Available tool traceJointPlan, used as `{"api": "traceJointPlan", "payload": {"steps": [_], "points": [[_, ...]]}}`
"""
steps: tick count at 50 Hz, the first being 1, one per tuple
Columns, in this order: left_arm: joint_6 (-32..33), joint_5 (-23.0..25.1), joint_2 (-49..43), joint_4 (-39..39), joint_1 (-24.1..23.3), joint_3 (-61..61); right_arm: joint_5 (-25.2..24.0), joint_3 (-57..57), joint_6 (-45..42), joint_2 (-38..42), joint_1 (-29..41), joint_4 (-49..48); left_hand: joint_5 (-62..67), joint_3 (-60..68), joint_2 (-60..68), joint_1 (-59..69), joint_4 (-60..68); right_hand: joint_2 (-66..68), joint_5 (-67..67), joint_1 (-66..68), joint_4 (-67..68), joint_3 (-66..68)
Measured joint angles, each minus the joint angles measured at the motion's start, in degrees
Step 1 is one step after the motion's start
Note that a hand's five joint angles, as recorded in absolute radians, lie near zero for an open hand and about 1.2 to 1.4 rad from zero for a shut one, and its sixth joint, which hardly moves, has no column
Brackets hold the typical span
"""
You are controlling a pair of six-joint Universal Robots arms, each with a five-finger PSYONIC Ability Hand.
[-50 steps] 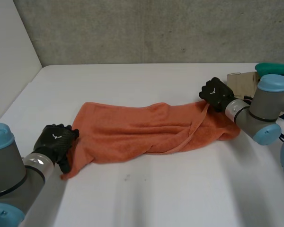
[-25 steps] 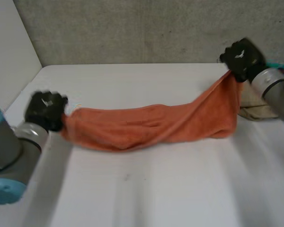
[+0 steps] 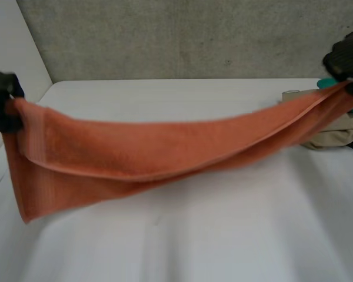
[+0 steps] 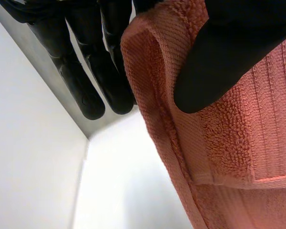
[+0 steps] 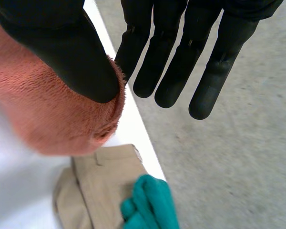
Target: Fold the laundry.
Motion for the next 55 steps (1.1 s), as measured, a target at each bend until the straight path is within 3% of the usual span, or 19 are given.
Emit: {"api": "traceJointPlan", "payload": {"steps": [4,9,15,21,26,32,39,45,50,52,53,54,55], "points": [[0.1,-1.45,-8.49,1.88,-0.74,1.98,1.97,0.35,1.78,5.56,3.59,-5.79,0.0,0.0,0.0,0.0,0.0,0.0,0.0,0.0,0.0,0.0],[-0.05,-3.28,-17.51,7.26,-2.29,8.5,8.14,-3.19,6.34,13.39,8.75,-18.32,0.0,0.0,0.03,0.0,0.01,0.0,0.0,0.0,0.01,0.0],[-3.36,-4.96,-21.19,18.95,-3.33,21.94,15.03,-9.81,15.57,18.03,12.06,-42.57,0.0,0.01,0.11,0.0,0.01,0.0,0.0,0.0,0.11,0.16],[-10.86,-7.22,-18.06,29.59,-2.52,29.14,14.63,-9.59,26.6,16.41,12.16,-66.83,0.0,0.01,0.11,0.0,0.01,0.0,0.0,0.0,0.16,0.24],[-14.56,-7.82,-15.35,31.72,-1.71,28.6,11.81,-5.1,32.66,13.61,11.5,-75.07,0.0,0.01,0.11,0.0,0.01,0.0,0.38,0.0,0.16,0.23],[-15.19,-6.79,-13.92,28.85,-1.07,21.51,8.32,1.48,33.99,11.53,10.38,-73.82,0.0,0.01,0.11,0.0,0.01,0.0,0.38,0.0,0.16,0.24],[-14.36,-6.24,-14.98,26.82,-0.78,6.19,3.11,12.03,31.49,11.52,7.86,-65.17,0.0,0.01,0.11,0.0,0.02,0.0,0.38,0.0,0.16,0.24],[-11.26,-6.69,-20.71,28.54,-1.38,-5.96,-2.24,21.72,22.69,14.53,5.81,-54.99,0.0,0.01,0.11,0.0,0.02,0.0,0.38,0.0,0.16,0.24],[-6.08,-7.41,-26.81,29.18,-2.02,-9.75,-3.53,26.18,11.05,17.77,4.62,-47.74,-0.18,-0.4,-0.53,-0.22,-0.46,0.0,0.38,0.0,0.16,0.23],[-4.43,-7.82,-28.29,28.95,-2.18,-10.13,-3.24,26.74,7.63,18.71,4.36,-45.59,-2.35,-4.56,-4.72,-2.84,-4.94,0.0,0.38,0.0,0.16,0.24],[-3.55,-8.11,-28.85,28.75,-2.27,-10.23,-2.82,26.94,5.34,19.36,4.22,-44.01,-12.34,-15.63,-16.07,-14.16,-15.42,0.0,0.38,0.0,0.16,0.24],[-3.09,-8.29,-29.03,28.59,-2.31,-10.27,-2.47,26.96,4.12,19.7,4.14,-43.08,-12.34,-15.63,-16.07,-14.16,-15.42,0.0,0.38,0.0,0.16,0.24],[-2.51,-8.55,-28.94,28.37,-2.37,-10.32,-1.95,26.94,2.91,20.07,4.06,-42.04,-22.09,-24.41,-24.93,-24.53,-25.23,0.0,0.38,0.0,0.16,0.24]]}}
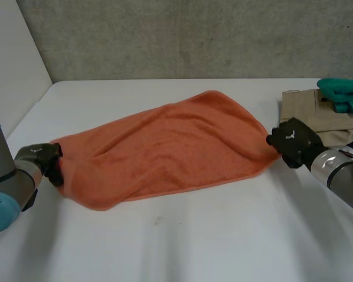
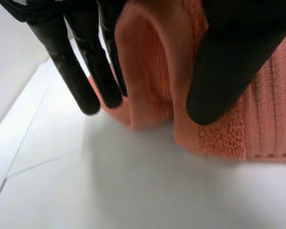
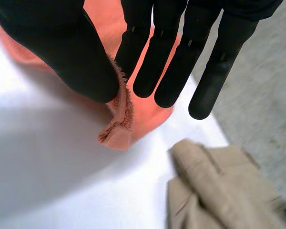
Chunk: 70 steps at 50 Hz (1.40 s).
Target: Fold the laundry.
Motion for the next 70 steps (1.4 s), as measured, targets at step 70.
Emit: {"api": "traceJointPlan", "payload": {"steps": [70], "points": [[7.84,11.05,34.52,-17.92,2.03,0.06,9.13,-15.62,8.23,-26.97,-1.9,25.18,22.47,23.95,24.77,24.59,25.21,0.0,0.0,0.0,0.01,0.01]]}}
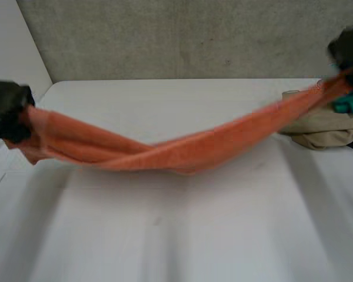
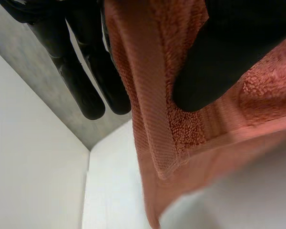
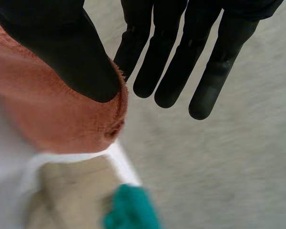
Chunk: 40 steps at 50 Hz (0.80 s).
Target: Fold the laundry.
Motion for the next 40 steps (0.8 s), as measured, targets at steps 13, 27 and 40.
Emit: {"api": "traceJointPlan", "payload": {"steps": [13,27,40], "points": [[-0.9,-3.38,-15.19,-13.98,0.34,13.56,1.66,-10.2,-4.28,7.73,1.2,9.62,0.0,0.18,0.15,0.0,0.02,0.0,0.0,0.0,0.0,0.0],[-5.62,-6.21,-32.34,-1.43,-5.47,34.41,11.69,-17.87,6.8,23.02,6.24,-20.2,0.0,0.42,0.15,0.0,0.03,0.0,0.0,0.0,0.0,0.0],[-16.86,-5.26,-25.82,12.14,-4.35,39.27,6.29,-10.13,19.64,13.53,4.79,-48.2,0.14,0.42,0.21,0.0,0.04,0.0,0.0,0.0,0.0,0.0]]}}
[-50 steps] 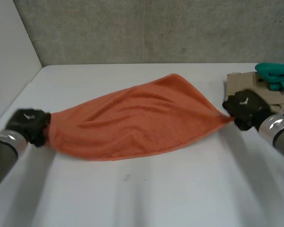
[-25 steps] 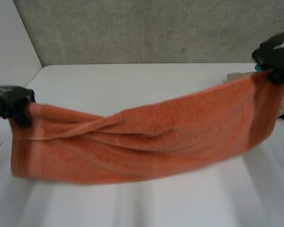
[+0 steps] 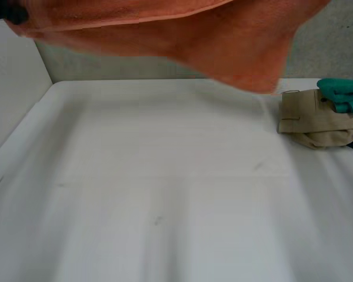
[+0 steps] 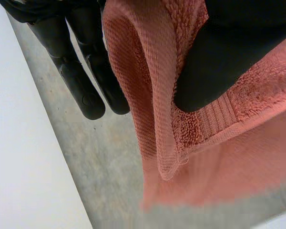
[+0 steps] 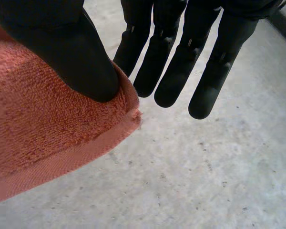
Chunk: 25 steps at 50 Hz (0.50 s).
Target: Fold the laundry.
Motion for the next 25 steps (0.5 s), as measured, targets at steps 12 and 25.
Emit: {"api": "traceJointPlan", "payload": {"steps": [12,25], "points": [[2.12,-0.59,-8.46,-4.04,0.79,-11.89,-5.33,11.75,-5.51,5.7,-0.54,7.82,-0.27,-2.34,-2.82,-0.26,-2.94,0.0,0.0,0.0,0.01,0.0],[8.91,-5.19,-16.55,-0.06,0.88,-22.3,-6.98,21.76,-18.12,15.84,-0.74,13.35,-46.12,-47.07,-47.54,-45.19,-48.32,0.0,0.0,0.0,0.01,0.0]]}}
